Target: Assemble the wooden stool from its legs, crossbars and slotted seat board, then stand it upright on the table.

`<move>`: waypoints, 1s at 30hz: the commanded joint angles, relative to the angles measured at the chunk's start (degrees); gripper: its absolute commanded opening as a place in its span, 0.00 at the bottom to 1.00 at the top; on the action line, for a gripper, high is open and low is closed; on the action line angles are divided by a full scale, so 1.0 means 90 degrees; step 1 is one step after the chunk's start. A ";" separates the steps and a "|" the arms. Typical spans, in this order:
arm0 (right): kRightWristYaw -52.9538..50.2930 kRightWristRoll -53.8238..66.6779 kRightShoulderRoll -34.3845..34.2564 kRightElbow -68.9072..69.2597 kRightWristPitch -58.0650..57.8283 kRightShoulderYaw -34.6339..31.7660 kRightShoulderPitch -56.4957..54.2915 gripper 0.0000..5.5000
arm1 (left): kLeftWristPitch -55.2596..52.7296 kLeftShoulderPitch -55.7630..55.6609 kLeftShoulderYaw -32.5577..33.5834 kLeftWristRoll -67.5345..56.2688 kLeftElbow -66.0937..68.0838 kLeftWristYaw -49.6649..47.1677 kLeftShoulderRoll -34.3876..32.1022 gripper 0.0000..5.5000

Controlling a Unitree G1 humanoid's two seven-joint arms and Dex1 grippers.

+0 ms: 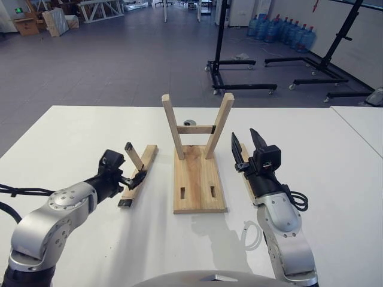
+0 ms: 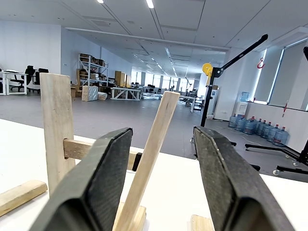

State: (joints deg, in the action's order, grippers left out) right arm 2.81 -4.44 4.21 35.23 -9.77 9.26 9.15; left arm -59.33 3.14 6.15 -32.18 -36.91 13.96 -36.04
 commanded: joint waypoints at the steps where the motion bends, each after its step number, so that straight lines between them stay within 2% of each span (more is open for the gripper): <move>1: 0.0024 -0.0015 -0.0024 -0.0104 0.0064 0.0020 -0.0148 0.42 | 0.0201 0.0010 -0.0481 0.0559 0.0569 0.0050 -0.0098 0.78; 7: 0.0017 -0.0002 -0.0065 -0.0156 0.0102 0.0028 -0.0180 0.42 | 0.0588 -0.0099 -0.1164 0.1234 0.1553 0.0195 0.0135 0.78; 10: 0.0032 -0.0001 -0.0067 -0.0181 0.0124 0.0035 -0.0179 0.42 | 0.0528 -0.0087 -0.1231 0.1385 0.1839 0.0200 0.0230 0.78; 20: -0.0035 -0.0048 -0.0119 -0.0092 0.0117 0.0049 -0.0119 0.42 | 0.0437 -0.0041 -0.1266 0.1687 0.1855 0.0320 0.0095 0.52; 25: -0.0016 -0.0029 -0.0121 -0.0118 0.0073 0.0031 -0.0156 0.42 | 0.0491 -0.0206 -0.1226 0.1861 0.1831 0.0256 0.0280 0.40; 27: 0.0035 0.0016 -0.0087 -0.0146 0.0064 -0.0011 -0.0199 0.42 | 0.0537 -0.0366 -0.1076 0.1901 0.1779 0.0098 0.0476 0.38; 30: 0.0157 0.0154 -0.0011 -0.0254 -0.0060 -0.0175 -0.0463 0.42 | 0.1336 -0.1004 -0.0699 0.2294 0.1823 -0.0593 0.0998 0.38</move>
State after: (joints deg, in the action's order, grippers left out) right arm 3.32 -4.34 3.69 34.00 -8.75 8.85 7.28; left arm -53.20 -0.20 -3.18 -14.42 -20.90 12.96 -30.05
